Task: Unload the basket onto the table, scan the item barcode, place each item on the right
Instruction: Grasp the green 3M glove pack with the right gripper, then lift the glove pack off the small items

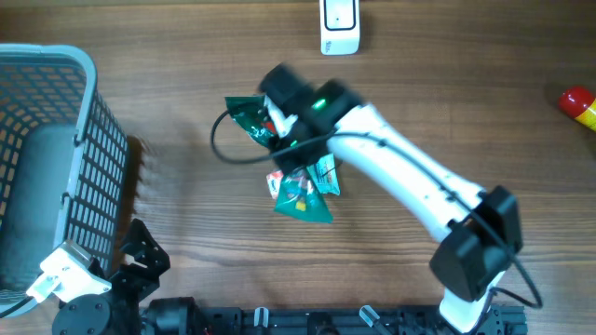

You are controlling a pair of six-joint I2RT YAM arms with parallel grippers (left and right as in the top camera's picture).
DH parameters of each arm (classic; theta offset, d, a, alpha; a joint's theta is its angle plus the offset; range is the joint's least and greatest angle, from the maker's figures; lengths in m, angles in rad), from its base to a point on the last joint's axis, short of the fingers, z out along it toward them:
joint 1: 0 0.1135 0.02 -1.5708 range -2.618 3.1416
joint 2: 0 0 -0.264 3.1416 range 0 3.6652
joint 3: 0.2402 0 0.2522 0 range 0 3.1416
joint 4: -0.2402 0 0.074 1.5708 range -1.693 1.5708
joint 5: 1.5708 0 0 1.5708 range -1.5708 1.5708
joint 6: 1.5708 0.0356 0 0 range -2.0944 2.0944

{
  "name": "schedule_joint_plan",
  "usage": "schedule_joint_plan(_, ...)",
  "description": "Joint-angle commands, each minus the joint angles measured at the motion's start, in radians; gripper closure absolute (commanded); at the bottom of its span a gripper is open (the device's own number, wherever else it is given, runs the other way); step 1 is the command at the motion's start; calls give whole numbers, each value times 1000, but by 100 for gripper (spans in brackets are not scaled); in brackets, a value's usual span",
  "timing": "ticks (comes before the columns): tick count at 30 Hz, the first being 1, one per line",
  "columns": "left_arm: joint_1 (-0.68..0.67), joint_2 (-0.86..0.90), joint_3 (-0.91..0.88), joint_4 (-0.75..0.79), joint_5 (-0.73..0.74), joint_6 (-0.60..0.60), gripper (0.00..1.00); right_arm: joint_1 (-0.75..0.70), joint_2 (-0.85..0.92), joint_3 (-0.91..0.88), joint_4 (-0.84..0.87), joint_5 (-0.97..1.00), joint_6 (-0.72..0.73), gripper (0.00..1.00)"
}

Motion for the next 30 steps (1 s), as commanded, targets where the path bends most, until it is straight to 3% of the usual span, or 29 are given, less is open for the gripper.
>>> schedule_joint_plan(1, 6, -6, 0, 1, -6, 8, 0, -124, 1, -72, -16, -600, -505, 95)
schedule_joint_plan(6, 6, -6, 0, 2, -6, 8, 0, -219, 1, -248, -11, -945, -789, 96)
schedule_joint_plan(10, 6, -6, 0, 1, -6, 8, 0, -225, 1, -381, 46, -1140, -785, 95)
schedule_joint_plan(12, 6, -6, 0, 1, -6, 8, 0, -225, 1, -407, 46, -1140, -783, 96)
schedule_joint_plan(14, 6, -6, 0, 1, -6, 8, 0, -225, 1, -415, 63, -1147, -719, 96)
schedule_joint_plan(16, 6, -6, 0, 2, -6, 8, 0, -225, 1, -416, 111, -1220, -503, 96)
schedule_joint_plan(21, 6, -6, 0, 1, -6, 8, 0, -224, 1, -416, 186, -1325, -136, 95)
schedule_joint_plan(30, 6, -6, 0, 1, -6, 8, 0, -224, 1, -416, 246, -1315, -119, 96)
